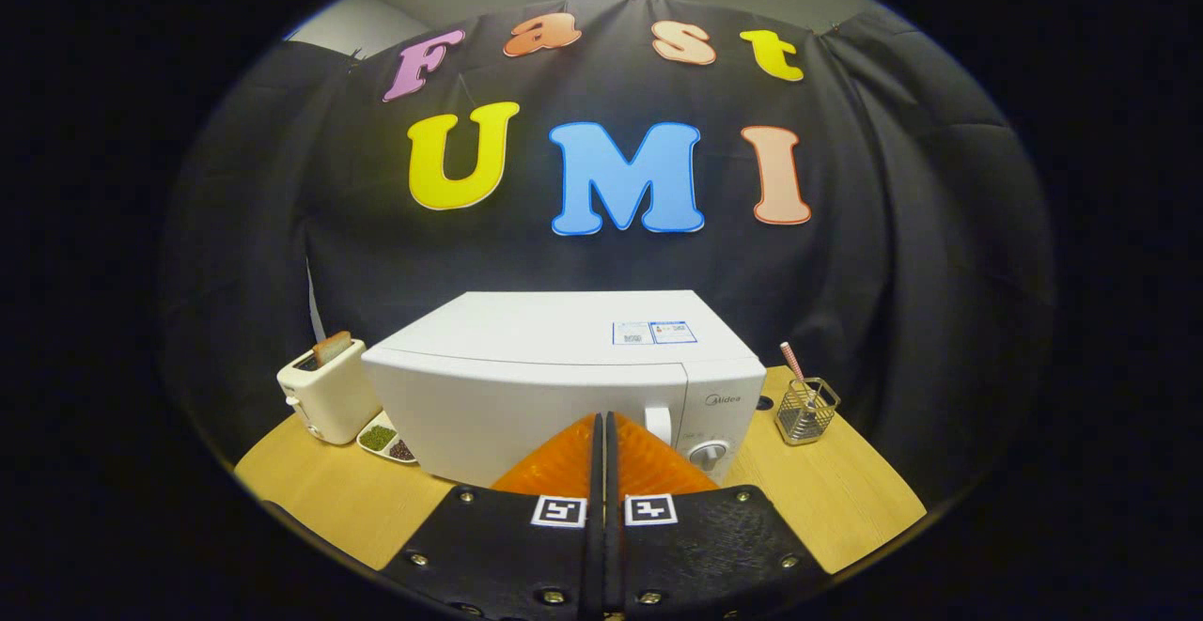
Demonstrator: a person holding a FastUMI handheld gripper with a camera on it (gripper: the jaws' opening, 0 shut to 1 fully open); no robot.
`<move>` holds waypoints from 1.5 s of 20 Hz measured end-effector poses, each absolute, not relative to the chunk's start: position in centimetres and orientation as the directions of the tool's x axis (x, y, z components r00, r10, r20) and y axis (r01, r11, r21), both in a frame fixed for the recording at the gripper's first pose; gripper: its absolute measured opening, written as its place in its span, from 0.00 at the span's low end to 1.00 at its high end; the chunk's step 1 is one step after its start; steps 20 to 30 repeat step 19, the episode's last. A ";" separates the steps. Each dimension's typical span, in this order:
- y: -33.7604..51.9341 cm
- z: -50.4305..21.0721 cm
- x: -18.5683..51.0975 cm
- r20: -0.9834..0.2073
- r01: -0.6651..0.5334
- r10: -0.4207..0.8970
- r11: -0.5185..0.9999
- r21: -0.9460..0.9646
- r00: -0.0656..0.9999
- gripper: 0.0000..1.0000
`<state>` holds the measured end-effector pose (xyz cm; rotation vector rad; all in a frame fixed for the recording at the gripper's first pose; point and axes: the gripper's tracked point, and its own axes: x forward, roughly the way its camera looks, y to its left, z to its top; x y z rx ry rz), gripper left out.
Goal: Open the microwave, put the food inside, and close the microwave door.
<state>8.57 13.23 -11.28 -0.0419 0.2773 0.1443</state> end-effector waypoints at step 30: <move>14.1 -4.2 -7.3 -0.117 -0.101 0.097 0.995 -0.025 0.988 0.93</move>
